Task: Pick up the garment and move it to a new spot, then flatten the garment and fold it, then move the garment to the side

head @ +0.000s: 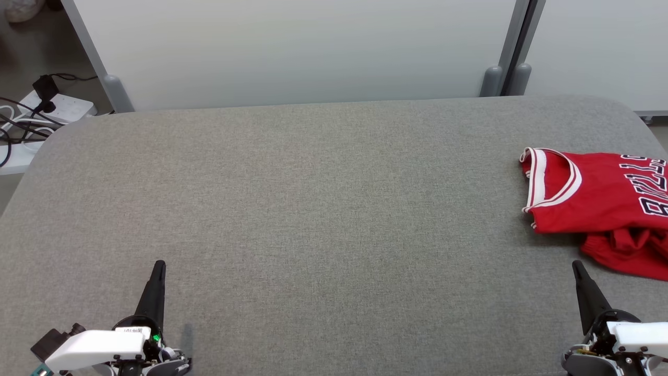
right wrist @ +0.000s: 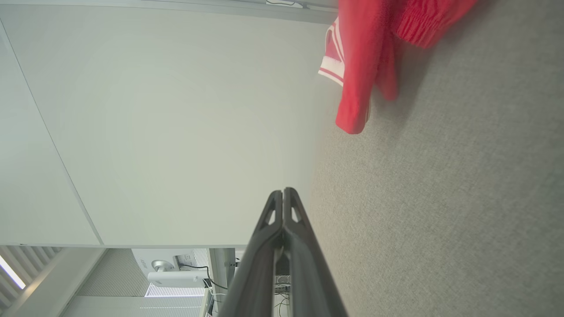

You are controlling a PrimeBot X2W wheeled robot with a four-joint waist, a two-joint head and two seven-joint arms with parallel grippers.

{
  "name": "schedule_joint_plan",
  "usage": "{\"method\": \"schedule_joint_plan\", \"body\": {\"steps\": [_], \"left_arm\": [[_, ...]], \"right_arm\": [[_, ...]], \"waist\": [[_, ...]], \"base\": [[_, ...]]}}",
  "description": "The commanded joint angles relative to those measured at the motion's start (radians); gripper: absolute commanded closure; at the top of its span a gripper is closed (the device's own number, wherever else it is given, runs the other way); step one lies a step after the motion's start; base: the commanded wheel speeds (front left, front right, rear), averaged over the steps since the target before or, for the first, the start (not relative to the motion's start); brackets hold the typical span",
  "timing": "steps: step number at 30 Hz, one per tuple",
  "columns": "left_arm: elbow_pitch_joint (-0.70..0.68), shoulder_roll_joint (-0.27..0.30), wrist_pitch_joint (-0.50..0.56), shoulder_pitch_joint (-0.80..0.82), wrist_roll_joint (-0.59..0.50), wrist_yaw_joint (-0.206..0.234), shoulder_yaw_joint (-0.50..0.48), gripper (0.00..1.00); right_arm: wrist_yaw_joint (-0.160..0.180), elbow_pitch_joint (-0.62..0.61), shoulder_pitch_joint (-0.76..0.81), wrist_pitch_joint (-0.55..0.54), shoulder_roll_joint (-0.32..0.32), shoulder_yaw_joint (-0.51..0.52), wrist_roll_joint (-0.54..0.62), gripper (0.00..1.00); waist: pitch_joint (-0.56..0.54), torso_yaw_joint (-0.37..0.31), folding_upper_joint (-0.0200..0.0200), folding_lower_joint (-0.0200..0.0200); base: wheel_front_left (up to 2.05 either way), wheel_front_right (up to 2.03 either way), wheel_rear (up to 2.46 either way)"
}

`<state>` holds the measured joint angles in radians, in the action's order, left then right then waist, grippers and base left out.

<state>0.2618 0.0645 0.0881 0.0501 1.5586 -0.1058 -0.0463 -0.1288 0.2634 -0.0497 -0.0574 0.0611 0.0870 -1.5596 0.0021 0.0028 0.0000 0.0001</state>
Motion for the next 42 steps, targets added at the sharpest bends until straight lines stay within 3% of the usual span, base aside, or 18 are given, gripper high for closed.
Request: {"method": "schedule_joint_plan", "body": {"steps": [1,6,42], "left_arm": [[-0.021,0.004,0.006,0.054,0.022,-0.014,-0.041,1.0],[-0.017,-0.008,0.018,0.057,0.057,-0.025,-0.059,1.0],[-0.017,-0.01,0.021,0.058,0.054,-0.025,-0.063,1.0]], "right_arm": [[-0.002,-0.025,-0.048,-0.014,0.015,-0.016,-0.03,1.0],[-0.002,-0.021,-0.055,-0.027,0.015,-0.009,-0.079,1.0],[-0.002,-0.02,-0.056,-0.038,0.006,0.004,-0.068,1.0]], "waist": [[0.0,-0.001,0.0,-0.0001],[0.001,-0.003,0.0,-0.0001],[0.001,-0.003,0.0,-0.0001]], "base": [[0.0,0.0,0.0],[0.0,0.0,0.0],[0.0,0.0,0.0]]}}
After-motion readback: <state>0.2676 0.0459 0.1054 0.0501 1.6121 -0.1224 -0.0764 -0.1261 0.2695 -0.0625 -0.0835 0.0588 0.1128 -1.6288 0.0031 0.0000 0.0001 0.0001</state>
